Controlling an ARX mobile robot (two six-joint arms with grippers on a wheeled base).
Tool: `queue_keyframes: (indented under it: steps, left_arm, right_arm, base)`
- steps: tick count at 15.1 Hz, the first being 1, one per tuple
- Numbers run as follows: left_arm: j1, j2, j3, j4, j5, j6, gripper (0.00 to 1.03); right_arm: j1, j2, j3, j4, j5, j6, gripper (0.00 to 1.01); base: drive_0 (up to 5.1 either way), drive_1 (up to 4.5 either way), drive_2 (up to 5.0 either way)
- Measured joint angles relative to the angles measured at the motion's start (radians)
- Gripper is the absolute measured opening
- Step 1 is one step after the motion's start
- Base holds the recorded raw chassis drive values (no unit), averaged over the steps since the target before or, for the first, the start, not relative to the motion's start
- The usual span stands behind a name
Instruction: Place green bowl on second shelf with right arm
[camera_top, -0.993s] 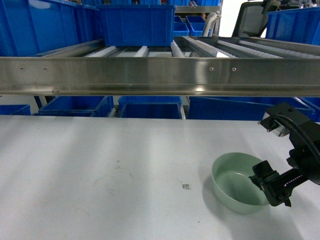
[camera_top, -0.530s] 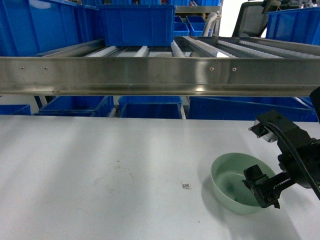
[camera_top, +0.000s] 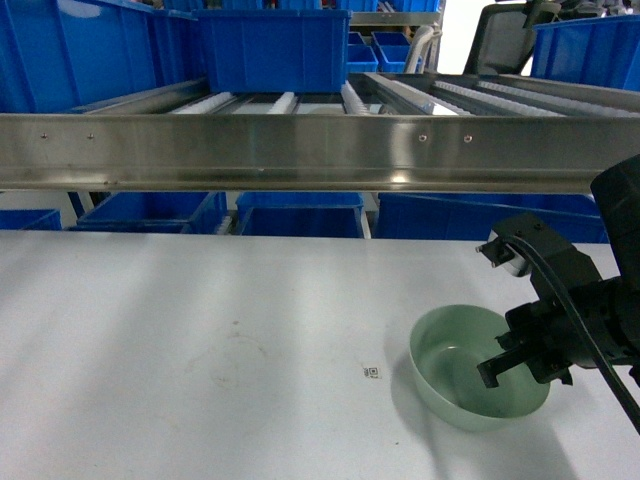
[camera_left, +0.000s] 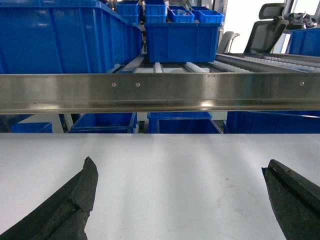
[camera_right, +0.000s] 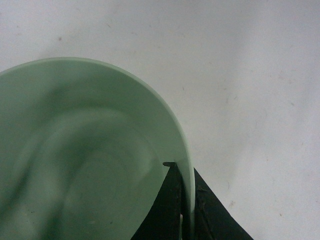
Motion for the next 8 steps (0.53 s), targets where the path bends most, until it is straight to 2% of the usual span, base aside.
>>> queue_keyframes:
  steps: [5,6,8]
  left_arm:
    - [0.000,0.000,0.000,0.000,0.000,0.000,0.98]
    - [0.000,0.000,0.000,0.000,0.000,0.000,0.98]
    - [0.000,0.000,0.000,0.000,0.000,0.000,0.98]
  right_arm:
    - [-0.002,-0.019,-0.068,0.139,0.015,0.043,0.02]
    - [-0.002,-0.049,-0.085,0.180,0.034,0.040,0.02]
    - [-0.002,-0.142,-0.144,0.270,0.064,-0.015,0.02]
  base:
    - [0.0,0.00,0.0]
    - [0.0,0.00,0.0]
    - [0.0,0.00,0.0]
